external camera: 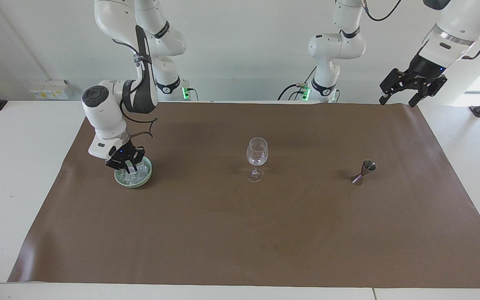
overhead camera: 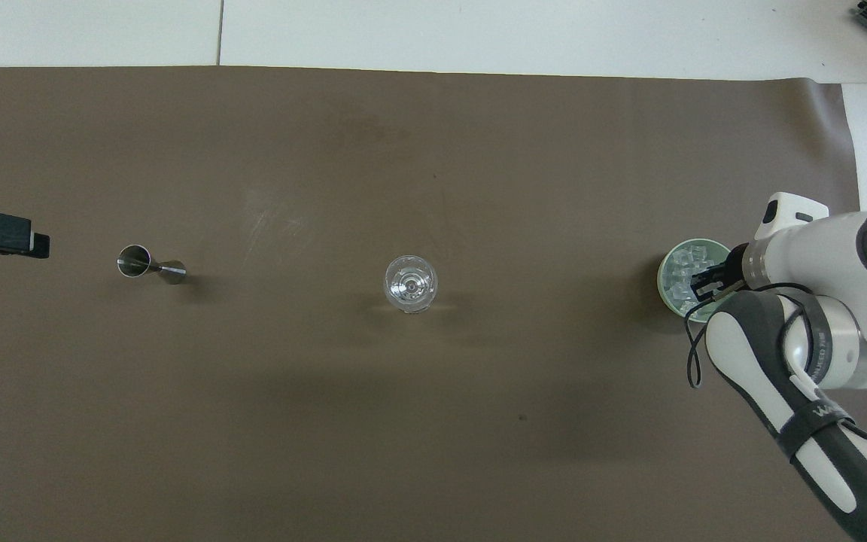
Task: Pour wine and add ice with both arms
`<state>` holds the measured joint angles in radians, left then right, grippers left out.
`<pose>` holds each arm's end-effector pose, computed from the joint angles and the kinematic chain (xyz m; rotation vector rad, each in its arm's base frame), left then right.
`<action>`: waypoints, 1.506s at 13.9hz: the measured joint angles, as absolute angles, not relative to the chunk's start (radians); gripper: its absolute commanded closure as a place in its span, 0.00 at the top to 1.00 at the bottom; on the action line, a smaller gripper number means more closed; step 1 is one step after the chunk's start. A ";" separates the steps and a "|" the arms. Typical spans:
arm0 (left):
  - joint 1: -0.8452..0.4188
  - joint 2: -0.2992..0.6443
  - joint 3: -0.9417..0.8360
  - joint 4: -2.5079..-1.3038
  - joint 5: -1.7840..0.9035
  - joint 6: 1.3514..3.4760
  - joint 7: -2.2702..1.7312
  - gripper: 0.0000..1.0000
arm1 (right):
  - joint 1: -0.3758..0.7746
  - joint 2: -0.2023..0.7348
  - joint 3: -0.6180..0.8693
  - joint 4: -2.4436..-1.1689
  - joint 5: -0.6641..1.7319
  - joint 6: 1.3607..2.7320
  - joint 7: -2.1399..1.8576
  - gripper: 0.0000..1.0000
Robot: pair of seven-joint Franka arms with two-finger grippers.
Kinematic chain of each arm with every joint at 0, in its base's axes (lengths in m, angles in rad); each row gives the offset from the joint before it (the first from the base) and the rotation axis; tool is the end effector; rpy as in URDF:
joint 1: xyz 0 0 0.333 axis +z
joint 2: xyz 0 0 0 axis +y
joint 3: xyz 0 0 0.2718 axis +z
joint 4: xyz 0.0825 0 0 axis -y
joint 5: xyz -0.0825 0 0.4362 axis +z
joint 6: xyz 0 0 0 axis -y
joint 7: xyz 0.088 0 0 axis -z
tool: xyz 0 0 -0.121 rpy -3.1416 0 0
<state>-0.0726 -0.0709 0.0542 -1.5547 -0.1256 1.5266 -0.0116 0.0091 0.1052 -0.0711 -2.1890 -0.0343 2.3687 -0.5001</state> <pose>0.5831 -0.0254 0.6139 3.0111 -0.0227 0.0614 0.5877 -0.0376 0.2538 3.0061 0.7077 0.0970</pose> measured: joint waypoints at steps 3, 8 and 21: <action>-0.068 -0.071 0.060 -1.554 -0.124 1.525 -0.012 1.00 | 0.009 0.105 -0.071 -2.187 -0.034 2.367 -0.500 0.00; -0.046 -0.071 0.060 -1.571 -0.114 1.525 -0.008 1.00 | 0.010 0.094 -0.071 -2.090 -0.031 2.221 -0.494 0.00; -0.032 -0.077 0.025 -1.588 -0.078 1.518 0.000 1.00 | 0.019 0.035 0.124 -1.778 0.095 1.942 0.100 0.00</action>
<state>-0.0320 -0.0768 0.0253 -1.5883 -0.0777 1.5183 -0.0003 0.0186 0.0346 0.1240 -1.7779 0.0954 1.9416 0.0999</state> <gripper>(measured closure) 0.000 0.775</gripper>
